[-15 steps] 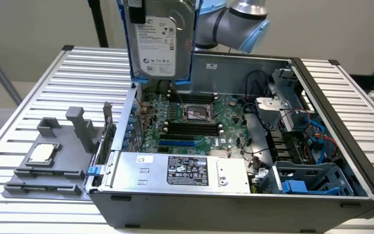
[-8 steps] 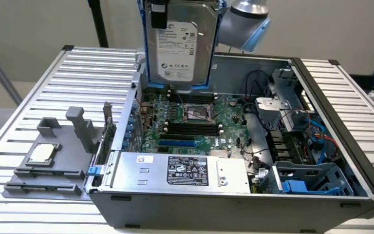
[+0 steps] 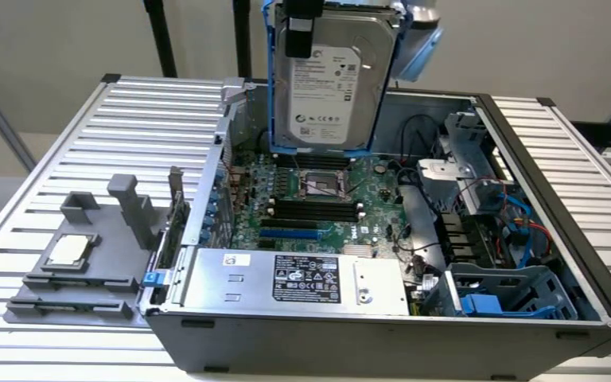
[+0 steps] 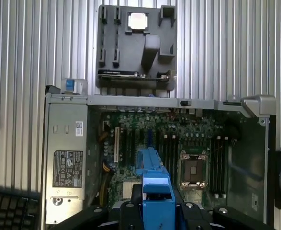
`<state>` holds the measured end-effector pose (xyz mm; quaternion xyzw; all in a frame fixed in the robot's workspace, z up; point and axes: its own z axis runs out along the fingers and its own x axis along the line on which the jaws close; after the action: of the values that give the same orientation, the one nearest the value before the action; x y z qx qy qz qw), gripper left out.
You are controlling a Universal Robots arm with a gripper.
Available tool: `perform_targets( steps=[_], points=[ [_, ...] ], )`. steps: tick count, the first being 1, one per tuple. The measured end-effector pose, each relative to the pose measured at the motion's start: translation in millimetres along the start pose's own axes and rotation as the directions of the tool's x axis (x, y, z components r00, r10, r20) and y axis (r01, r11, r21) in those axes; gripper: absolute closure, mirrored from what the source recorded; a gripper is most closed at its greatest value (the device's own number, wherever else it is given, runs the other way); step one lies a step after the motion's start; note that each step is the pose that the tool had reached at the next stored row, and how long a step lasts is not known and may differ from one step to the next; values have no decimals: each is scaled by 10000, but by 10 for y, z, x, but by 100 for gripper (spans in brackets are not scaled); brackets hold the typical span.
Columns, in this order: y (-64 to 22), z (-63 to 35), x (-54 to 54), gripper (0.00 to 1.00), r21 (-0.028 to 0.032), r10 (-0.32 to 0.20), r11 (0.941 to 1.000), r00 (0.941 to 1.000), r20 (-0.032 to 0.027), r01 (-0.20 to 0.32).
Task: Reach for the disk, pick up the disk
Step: 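Pick up the disk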
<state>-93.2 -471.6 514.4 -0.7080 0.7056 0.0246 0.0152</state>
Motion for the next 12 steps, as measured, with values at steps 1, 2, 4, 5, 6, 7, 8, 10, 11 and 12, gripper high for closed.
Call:
perform_targets(
  steps=[1,2,4,5,6,7,8,10,11,12],
  points=[
    [-40,-1,21,67,0,0,10000,10000,-1,0],
    [-78,-2,42,67,0,1,10000,10000,-1,-1],
    [-157,-3,85,67,-1,0,10000,10000,-1,0],
    [-196,-4,105,67,0,0,10000,10000,-1,0],
    [-234,-4,126,67,0,0,10000,10000,-1,0],
    [-274,-5,148,67,0,0,10000,10000,-1,0],
    [-312,-6,169,67,0,0,10000,10000,-1,0],
    [-388,-7,210,67,0,0,10000,10000,-1,0],
    [-426,-7,231,67,0,0,10000,10000,-1,0],
    [-464,-7,252,67,0,1,10000,10000,-1,-1]
  ],
)
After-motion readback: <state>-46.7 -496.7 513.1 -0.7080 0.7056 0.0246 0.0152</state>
